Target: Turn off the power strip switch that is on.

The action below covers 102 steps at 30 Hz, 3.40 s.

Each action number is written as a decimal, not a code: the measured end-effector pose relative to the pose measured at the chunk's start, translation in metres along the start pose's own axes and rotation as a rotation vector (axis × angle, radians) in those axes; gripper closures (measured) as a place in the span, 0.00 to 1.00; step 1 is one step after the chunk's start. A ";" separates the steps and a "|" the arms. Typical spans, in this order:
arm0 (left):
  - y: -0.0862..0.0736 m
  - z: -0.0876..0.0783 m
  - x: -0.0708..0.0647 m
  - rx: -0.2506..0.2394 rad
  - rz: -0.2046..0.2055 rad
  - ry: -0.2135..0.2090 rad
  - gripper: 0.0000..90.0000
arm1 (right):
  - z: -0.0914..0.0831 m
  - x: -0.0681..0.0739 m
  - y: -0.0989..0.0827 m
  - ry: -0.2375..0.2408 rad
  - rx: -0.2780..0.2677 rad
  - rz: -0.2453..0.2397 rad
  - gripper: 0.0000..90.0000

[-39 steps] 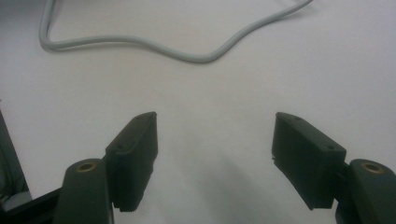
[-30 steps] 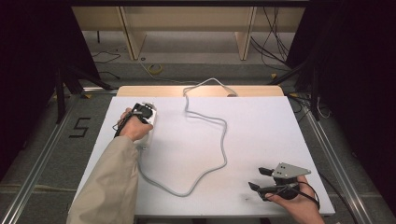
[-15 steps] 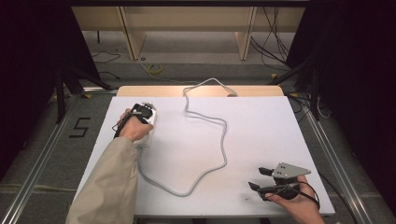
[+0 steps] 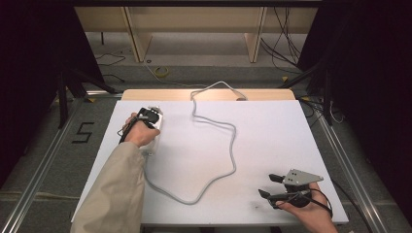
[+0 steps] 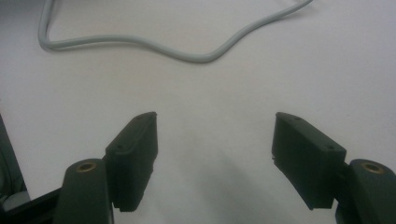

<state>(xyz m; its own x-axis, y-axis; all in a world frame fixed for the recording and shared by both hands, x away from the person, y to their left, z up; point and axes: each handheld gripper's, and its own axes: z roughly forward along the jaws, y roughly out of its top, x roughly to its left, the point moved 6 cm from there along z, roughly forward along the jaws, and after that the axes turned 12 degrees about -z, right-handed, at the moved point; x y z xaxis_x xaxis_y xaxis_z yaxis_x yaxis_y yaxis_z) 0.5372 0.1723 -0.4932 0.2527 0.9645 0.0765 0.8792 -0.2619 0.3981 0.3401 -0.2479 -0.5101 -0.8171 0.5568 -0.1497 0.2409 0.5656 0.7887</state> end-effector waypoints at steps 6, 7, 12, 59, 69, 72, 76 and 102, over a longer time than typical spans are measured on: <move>0.000 0.000 -0.001 0.000 0.006 0.007 1.00 | 0.001 0.000 0.000 0.001 0.001 0.000 0.36; 0.000 0.000 -0.001 -0.001 0.001 0.005 1.00 | 0.001 0.000 0.000 0.000 0.001 0.000 0.36; -0.002 0.000 -0.005 0.022 0.000 -0.020 1.00 | 0.001 0.001 0.000 0.004 0.003 -0.003 0.36; -0.010 -0.012 0.009 -0.096 -0.015 -0.048 0.99 | 0.000 -0.001 0.000 -0.003 0.004 0.000 0.36; -0.016 -0.024 0.008 -0.145 -0.015 -0.089 0.92 | 0.001 -0.001 0.000 -0.003 0.005 0.000 0.36; -0.018 -0.028 0.008 -0.160 -0.018 -0.100 0.90 | 0.001 -0.001 0.000 -0.002 0.005 0.000 0.36; -0.022 -0.034 0.004 -0.185 -0.016 -0.124 0.86 | 0.001 -0.001 0.000 -0.003 0.007 0.001 0.36; -0.055 -0.067 -0.029 -0.361 0.013 -0.257 0.46 | 0.001 -0.001 0.000 -0.002 0.008 0.001 0.36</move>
<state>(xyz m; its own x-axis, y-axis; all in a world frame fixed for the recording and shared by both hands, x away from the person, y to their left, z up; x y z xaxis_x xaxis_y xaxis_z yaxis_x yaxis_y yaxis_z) 0.4546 0.1613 -0.4561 0.3950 0.9097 -0.1285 0.6897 -0.2012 0.6955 0.3414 -0.2481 -0.5108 -0.8156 0.5588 -0.1502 0.2459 0.5696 0.7843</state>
